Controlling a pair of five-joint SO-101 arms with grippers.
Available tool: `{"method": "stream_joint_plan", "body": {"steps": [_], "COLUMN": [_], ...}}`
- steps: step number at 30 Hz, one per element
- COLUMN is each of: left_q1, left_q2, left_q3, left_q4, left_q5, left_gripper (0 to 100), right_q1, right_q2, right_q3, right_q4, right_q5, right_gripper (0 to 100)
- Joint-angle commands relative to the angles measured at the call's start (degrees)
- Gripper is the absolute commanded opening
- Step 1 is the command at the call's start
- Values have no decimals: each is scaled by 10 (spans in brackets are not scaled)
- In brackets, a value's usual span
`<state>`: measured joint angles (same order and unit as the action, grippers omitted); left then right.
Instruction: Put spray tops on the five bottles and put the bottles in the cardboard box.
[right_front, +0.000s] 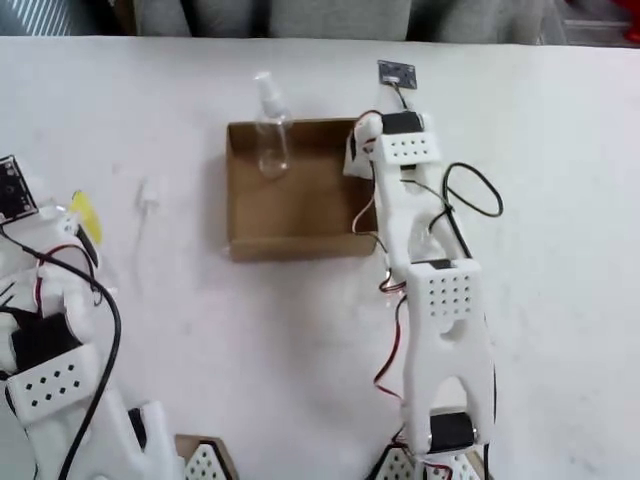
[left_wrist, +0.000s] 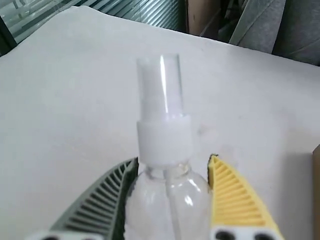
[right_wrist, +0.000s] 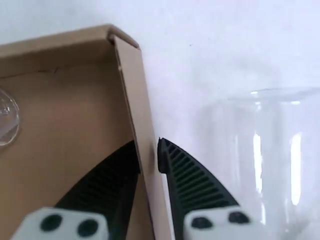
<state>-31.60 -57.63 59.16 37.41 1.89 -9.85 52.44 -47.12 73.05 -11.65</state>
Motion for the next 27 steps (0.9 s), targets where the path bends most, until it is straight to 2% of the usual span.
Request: {"method": "stream_joint_plan", "body": {"steps": [1, 5, 7, 15, 27], "left_q1": [23, 67, 92, 196, 349], "left_q2": [-20, -20, -20, -19, -15], "left_q3": [-11, -11, -11, -52, -41], "left_q4": [4, 3, -1, -8, -238], "left_q5": [14, 15, 16, 16, 16], "left_gripper": [20, 20, 20, 20, 20], "right_q1": [23, 22, 19, 12, 13], "right_q2": [-12, -15, -15, -23, -111], "right_q3": [-29, -29, -29, -39, -45], "right_q4": [-7, -5, -4, -4, 99], "right_q5": [4, 5, 6, 6, 6], "right_gripper": [22, 24, 58, 344, 366]}}
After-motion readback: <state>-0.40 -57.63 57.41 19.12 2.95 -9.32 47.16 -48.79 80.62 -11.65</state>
